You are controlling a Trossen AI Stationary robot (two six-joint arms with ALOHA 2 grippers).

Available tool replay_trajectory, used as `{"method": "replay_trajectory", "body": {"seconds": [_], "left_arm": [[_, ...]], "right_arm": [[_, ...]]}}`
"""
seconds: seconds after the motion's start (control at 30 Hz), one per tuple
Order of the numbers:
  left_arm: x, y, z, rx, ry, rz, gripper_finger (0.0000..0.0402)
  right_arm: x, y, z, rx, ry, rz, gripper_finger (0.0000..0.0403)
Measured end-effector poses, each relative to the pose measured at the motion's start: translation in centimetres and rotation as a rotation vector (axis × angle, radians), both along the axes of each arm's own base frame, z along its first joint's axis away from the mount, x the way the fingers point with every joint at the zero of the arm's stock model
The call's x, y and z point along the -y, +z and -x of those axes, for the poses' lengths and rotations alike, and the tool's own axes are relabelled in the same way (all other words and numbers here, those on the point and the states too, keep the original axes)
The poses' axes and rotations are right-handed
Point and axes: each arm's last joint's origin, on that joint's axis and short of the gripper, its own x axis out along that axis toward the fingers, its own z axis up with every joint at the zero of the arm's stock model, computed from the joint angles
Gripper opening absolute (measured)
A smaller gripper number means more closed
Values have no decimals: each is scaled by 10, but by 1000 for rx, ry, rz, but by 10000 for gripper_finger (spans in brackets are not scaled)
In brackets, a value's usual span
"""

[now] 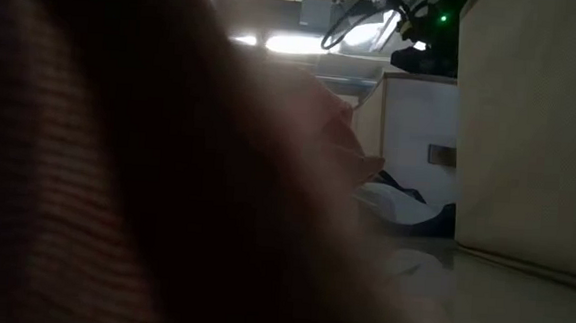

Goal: Sort clothes
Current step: Put the black striped sock into the top laundry organizer, then put the black shirt into the top laundry organizer

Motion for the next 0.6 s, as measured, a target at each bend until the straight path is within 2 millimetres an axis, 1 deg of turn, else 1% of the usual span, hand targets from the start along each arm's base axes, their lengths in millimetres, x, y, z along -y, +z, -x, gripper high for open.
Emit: {"method": "replay_trajectory", "body": {"seconds": [0.17, 0.3, 0.47, 0.6], "left_arm": [[0, 0, 0, 0, 0, 0, 1], [0, 0, 0, 0, 0, 0, 1], [0, 0, 0, 0, 0, 0, 1], [0, 0, 0, -1, 0, 0, 1]], "right_arm": [[0, 1, 0, -17, 19, -6, 149], [-1, 11, -2, 12, 28, -6, 184], [-6, 32, -11, 113, 96, -16, 204], [-21, 46, -29, 227, 258, 15, 206]]}}
